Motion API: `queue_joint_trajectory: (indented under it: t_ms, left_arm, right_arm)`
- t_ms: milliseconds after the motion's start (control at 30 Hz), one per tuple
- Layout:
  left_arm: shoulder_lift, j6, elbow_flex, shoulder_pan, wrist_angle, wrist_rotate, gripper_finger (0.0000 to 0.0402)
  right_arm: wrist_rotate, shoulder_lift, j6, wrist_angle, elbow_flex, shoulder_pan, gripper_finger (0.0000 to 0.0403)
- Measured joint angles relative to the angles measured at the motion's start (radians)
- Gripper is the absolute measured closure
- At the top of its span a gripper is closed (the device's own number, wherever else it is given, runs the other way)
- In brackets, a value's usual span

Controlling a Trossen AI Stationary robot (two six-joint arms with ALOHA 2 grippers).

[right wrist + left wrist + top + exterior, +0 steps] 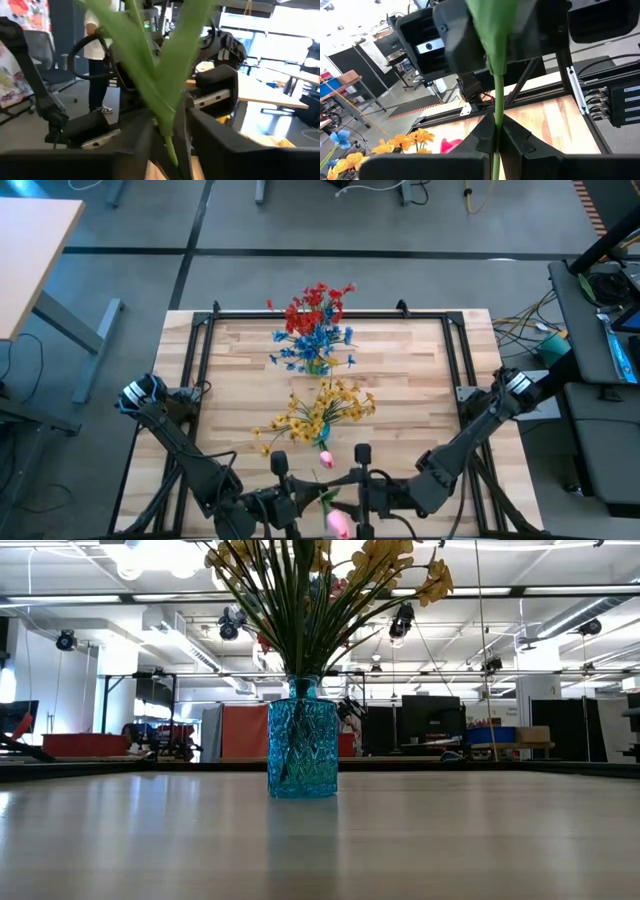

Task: Sort flowers into vase by color
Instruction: Put the pink flower into the blue vase

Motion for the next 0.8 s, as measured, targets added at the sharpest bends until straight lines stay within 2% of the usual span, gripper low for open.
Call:
queue_joint_trajectory:
  t_ms: [100, 133, 367, 467, 600, 800]
  left_arm:
    - [0.0, 0.001, 0.0, 0.0, 0.001, 0.0, 0.0402]
    - [0.0, 0.003, 0.0, 0.0, 0.002, 0.004, 0.0402]
    - [0.0, -0.005, 0.0, 0.0, 0.008, 0.003, 0.0399]
    - [0.0, -0.014, 0.0, 0.0, 0.008, -0.001, 0.0382]
    - [-0.001, -0.014, 0.0, 0.0, -0.001, 0.011, 0.0338]
    - [-0.008, 0.033, 0.0, -0.011, -0.017, 0.001, 0.0247]
  right_arm:
    - [-0.049, 0.001, -0.012, 0.011, 0.0, -0.002, 0.0367]
    - [-0.061, 0.001, -0.011, 0.016, 0.0, -0.004, 0.0376]
    - [-0.082, 0.001, -0.004, 0.021, 0.0, -0.011, 0.0391]
    - [-0.084, 0.001, -0.012, 0.023, -0.001, -0.012, 0.0392]
    - [-0.089, 0.001, -0.027, 0.025, -0.002, -0.012, 0.0393]
    - [-0.099, -0.022, -0.034, 0.082, -0.069, -0.01, 0.0393]
